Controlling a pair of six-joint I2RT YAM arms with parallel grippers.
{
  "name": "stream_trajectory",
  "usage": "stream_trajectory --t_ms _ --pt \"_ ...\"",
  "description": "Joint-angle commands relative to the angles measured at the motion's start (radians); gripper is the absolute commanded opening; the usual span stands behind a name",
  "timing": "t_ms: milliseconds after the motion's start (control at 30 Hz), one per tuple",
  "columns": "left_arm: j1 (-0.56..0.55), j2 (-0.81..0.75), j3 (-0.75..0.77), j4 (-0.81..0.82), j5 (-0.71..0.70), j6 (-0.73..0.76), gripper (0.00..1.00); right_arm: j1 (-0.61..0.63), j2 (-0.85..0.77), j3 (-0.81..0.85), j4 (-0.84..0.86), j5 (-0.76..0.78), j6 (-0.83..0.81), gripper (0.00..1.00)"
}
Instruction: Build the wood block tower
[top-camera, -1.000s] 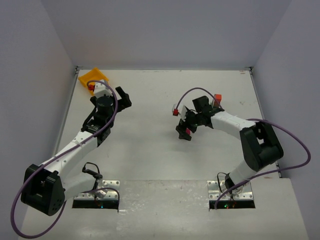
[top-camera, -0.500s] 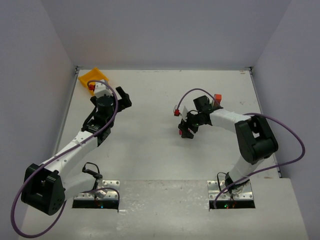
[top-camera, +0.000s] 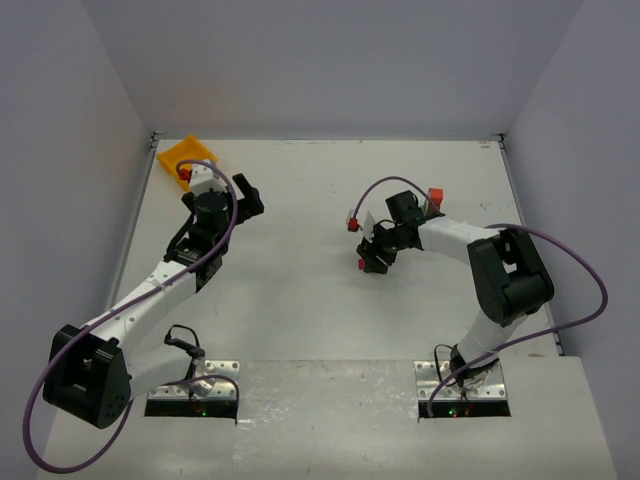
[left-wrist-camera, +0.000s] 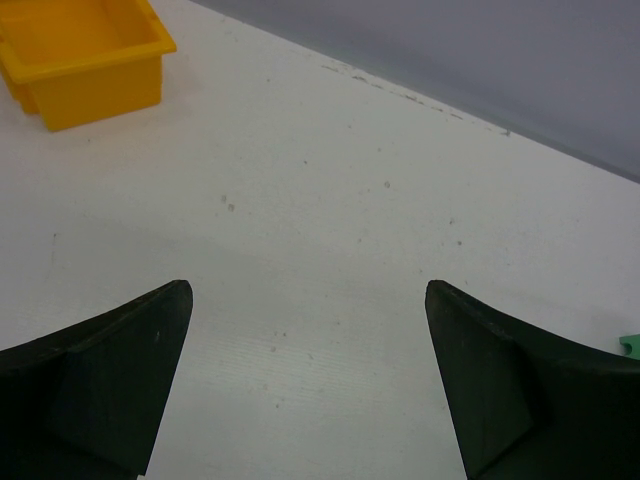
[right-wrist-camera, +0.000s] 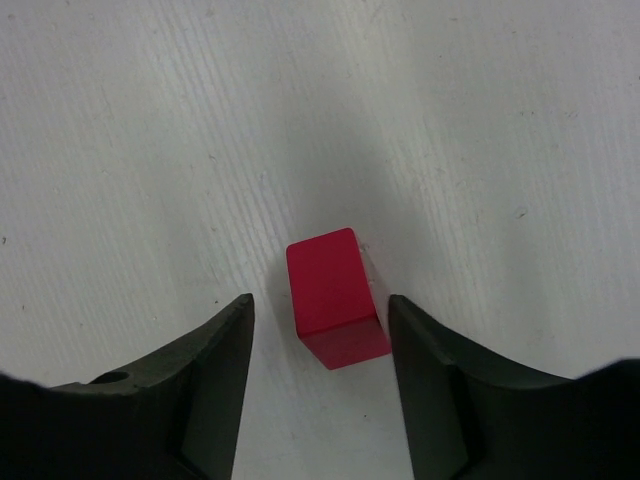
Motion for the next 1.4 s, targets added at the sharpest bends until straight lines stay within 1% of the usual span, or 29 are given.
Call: stream_trajectory --t_ms 0,67,233,267,333,400,500,600,667,733,767,833,867,933,1000,1033,1067,1100,1133,1200,1267,1300,1367 --pt "0.01 -0.004 0.015 0.039 0.006 0.016 1.0 -0.008 0.011 0.034 0.025 0.004 0.0 0.52" --pt "0.01 -0.005 0.015 0.039 0.006 0.016 1.0 -0.008 0.019 0.04 0.024 0.016 0.002 0.5" --pt "0.01 -0.005 0.016 0.039 0.007 0.018 1.0 -0.008 0.028 0.045 0.022 0.037 0.007 0.49" --pt "0.01 -0.005 0.015 0.039 0.006 0.017 1.0 -0.008 0.027 0.044 0.025 0.039 0.008 0.48" --pt "0.01 -0.004 0.015 0.039 0.006 0.017 1.0 -0.007 0.026 0.039 0.033 0.042 0.011 0.43" --pt "0.01 -0.003 0.015 0.041 0.011 0.017 1.0 -0.008 0.024 0.033 0.049 0.049 0.016 0.34" --pt "0.01 -0.004 0.015 0.041 0.013 0.019 1.0 -0.007 0.016 0.031 0.068 0.059 0.041 0.25" --pt "0.01 -0.004 0.015 0.04 0.014 0.016 1.0 -0.007 -0.029 0.045 0.095 0.07 0.102 0.17" --pt "0.01 -0.004 0.015 0.041 0.015 0.018 1.0 -0.003 -0.084 0.069 0.108 0.102 0.209 0.14" --pt "0.011 -0.004 0.015 0.042 0.019 0.015 1.0 0.004 -0.134 0.088 0.115 0.149 0.315 0.13" --pt "0.011 -0.004 0.015 0.042 0.019 0.014 1.0 0.007 -0.16 0.098 0.117 0.196 0.351 0.12" --pt "0.01 -0.004 0.014 0.043 0.019 0.01 1.0 0.01 -0.215 0.126 0.117 0.337 0.535 0.11" --pt "0.01 -0.002 0.014 0.043 0.016 0.009 1.0 0.01 -0.248 0.14 0.114 0.452 0.597 0.11" --pt "0.01 -0.004 0.015 0.043 0.006 0.006 1.0 0.01 -0.277 0.148 0.114 0.549 0.632 0.13" --pt "0.01 -0.004 0.015 0.043 0.002 0.003 1.0 0.008 -0.29 0.189 0.087 0.678 0.66 0.13" --pt "0.01 -0.004 0.014 0.043 0.002 0.001 1.0 0.006 -0.284 0.21 0.069 0.723 0.667 0.13" --pt "0.01 -0.004 0.014 0.043 0.001 0.0 1.0 0.005 -0.275 0.235 0.035 0.769 0.674 0.09" --pt "0.01 -0.005 0.014 0.043 0.0 0.0 1.0 0.001 -0.259 0.282 0.015 0.846 0.686 0.08" --pt "0.01 -0.005 0.014 0.043 -0.002 0.0 1.0 -0.003 -0.256 0.311 0.0 0.886 0.696 0.08" --pt "0.011 -0.007 0.014 0.042 -0.004 0.0 1.0 -0.027 -0.236 0.37 -0.039 0.956 0.738 0.04" --pt "0.01 -0.009 0.013 0.043 -0.005 -0.002 1.0 -0.055 -0.227 0.399 -0.054 0.996 0.768 0.0" --pt "0.01 -0.009 0.012 0.045 -0.007 -0.002 1.0 -0.063 -0.228 0.403 -0.056 1.036 0.798 0.0" --pt "0.01 -0.008 0.012 0.047 -0.006 -0.002 1.0 -0.073 -0.235 0.402 -0.07 1.065 0.839 0.0"
